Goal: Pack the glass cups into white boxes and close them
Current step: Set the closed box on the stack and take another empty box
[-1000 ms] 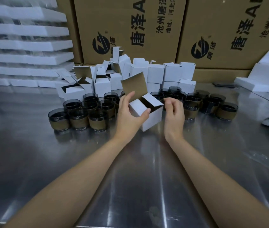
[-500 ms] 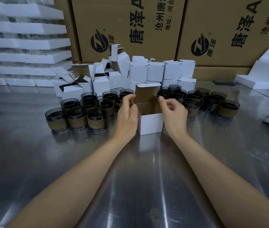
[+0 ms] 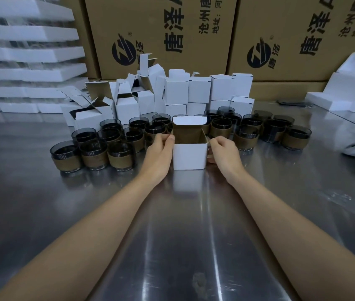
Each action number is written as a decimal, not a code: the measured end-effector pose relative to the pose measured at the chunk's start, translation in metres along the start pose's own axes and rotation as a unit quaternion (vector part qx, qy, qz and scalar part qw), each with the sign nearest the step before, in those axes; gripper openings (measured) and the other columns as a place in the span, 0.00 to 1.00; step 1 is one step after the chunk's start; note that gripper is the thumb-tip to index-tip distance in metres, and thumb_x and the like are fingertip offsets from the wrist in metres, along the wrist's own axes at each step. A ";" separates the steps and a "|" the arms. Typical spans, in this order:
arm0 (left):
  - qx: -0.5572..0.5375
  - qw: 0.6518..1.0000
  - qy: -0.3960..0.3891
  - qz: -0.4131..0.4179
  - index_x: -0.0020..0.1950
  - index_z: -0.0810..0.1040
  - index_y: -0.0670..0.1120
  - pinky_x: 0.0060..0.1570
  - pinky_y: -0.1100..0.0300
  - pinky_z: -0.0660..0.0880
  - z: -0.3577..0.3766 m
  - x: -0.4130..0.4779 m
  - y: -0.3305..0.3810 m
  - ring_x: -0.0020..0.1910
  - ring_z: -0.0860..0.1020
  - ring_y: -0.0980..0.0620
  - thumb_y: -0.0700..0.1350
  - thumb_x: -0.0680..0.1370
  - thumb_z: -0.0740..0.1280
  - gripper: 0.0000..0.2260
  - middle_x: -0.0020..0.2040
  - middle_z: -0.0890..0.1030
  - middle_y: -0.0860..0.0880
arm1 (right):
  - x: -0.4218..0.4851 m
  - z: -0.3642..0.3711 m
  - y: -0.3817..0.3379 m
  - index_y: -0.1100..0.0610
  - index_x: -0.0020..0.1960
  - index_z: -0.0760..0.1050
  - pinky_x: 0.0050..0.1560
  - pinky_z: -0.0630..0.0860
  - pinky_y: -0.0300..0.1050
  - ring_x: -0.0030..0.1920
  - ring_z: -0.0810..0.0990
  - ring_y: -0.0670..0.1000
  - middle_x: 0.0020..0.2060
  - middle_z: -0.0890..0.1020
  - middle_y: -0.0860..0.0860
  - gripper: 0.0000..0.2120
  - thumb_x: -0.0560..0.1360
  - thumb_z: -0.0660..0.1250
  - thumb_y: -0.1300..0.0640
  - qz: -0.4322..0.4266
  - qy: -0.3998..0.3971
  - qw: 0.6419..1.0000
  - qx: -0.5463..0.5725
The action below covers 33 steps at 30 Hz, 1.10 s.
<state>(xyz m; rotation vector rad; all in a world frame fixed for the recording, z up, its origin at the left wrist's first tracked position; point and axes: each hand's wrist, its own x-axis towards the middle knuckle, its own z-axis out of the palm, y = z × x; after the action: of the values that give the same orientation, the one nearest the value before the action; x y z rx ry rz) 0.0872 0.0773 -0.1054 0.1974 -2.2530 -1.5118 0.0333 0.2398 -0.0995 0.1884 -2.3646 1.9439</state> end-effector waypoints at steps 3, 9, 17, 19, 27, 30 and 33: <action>-0.031 0.999 -0.006 -0.032 0.56 0.72 0.53 0.56 0.58 0.72 0.001 0.003 -0.002 0.52 0.76 0.55 0.56 0.82 0.55 0.11 0.47 0.77 0.59 | 0.004 0.003 0.003 0.57 0.53 0.74 0.57 0.72 0.42 0.56 0.77 0.51 0.57 0.77 0.56 0.05 0.78 0.62 0.60 -0.065 0.035 0.996 -0.056; -0.046 0.998 -0.029 -0.026 0.58 0.71 0.50 0.62 0.51 0.71 0.003 0.004 0.001 0.51 0.75 0.53 0.52 0.83 0.57 0.09 0.47 0.77 0.57 | 0.002 -0.003 -0.001 0.64 0.58 0.77 0.67 0.71 0.52 0.64 0.73 0.54 0.61 0.75 0.56 0.24 0.70 0.53 0.80 -0.249 -0.025 0.968 -0.004; -0.100 0.991 -0.085 -0.013 0.62 0.69 0.43 0.37 0.75 0.72 0.000 0.001 0.006 0.44 0.76 0.63 0.44 0.84 0.57 0.09 0.49 0.76 0.53 | 0.007 -0.008 -0.007 0.58 0.75 0.64 0.52 0.75 0.33 0.59 0.76 0.54 0.63 0.76 0.59 0.36 0.72 0.47 0.81 -0.102 -0.096 0.990 0.026; -0.103 0.991 -0.086 -0.007 0.68 0.65 0.43 0.39 0.77 0.72 -0.001 0.000 0.007 0.46 0.76 0.67 0.44 0.84 0.57 0.13 0.52 0.74 0.57 | 0.007 -0.010 -0.007 0.57 0.74 0.66 0.50 0.75 0.39 0.55 0.77 0.53 0.57 0.78 0.58 0.37 0.71 0.46 0.81 -0.077 -0.110 0.991 0.008; -0.083 0.987 -0.132 0.043 0.77 0.59 0.54 0.73 0.56 0.61 -0.001 0.001 0.007 0.73 0.62 0.59 0.47 0.83 0.55 0.21 0.75 0.63 0.56 | 0.010 -0.014 -0.002 0.57 0.70 0.70 0.34 0.73 0.31 0.32 0.78 0.38 0.40 0.77 0.53 0.34 0.71 0.48 0.81 -0.054 -0.123 0.991 0.006; -0.010 0.985 -0.142 0.095 0.74 0.63 0.54 0.75 0.55 0.57 -0.002 -0.004 0.006 0.74 0.59 0.60 0.63 0.74 0.63 0.31 0.72 0.62 0.60 | 0.010 -0.013 0.001 0.56 0.68 0.72 0.37 0.75 0.34 0.36 0.79 0.41 0.42 0.77 0.53 0.34 0.71 0.48 0.80 -0.065 -0.127 0.990 0.022; 0.061 0.981 -0.124 0.139 0.75 0.62 0.50 0.75 0.56 0.58 -0.001 -0.006 0.004 0.74 0.59 0.59 0.62 0.66 0.76 0.43 0.72 0.61 0.59 | 0.008 -0.016 0.001 0.58 0.63 0.76 0.47 0.75 0.42 0.44 0.76 0.49 0.45 0.77 0.54 0.29 0.70 0.51 0.79 -0.141 -0.023 0.990 -0.018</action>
<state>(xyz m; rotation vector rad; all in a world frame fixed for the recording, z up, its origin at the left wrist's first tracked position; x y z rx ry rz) 0.0935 0.0798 -0.1023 -0.2758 -2.4450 -1.3115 0.0249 0.2547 -0.0959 0.5386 -2.2521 1.7809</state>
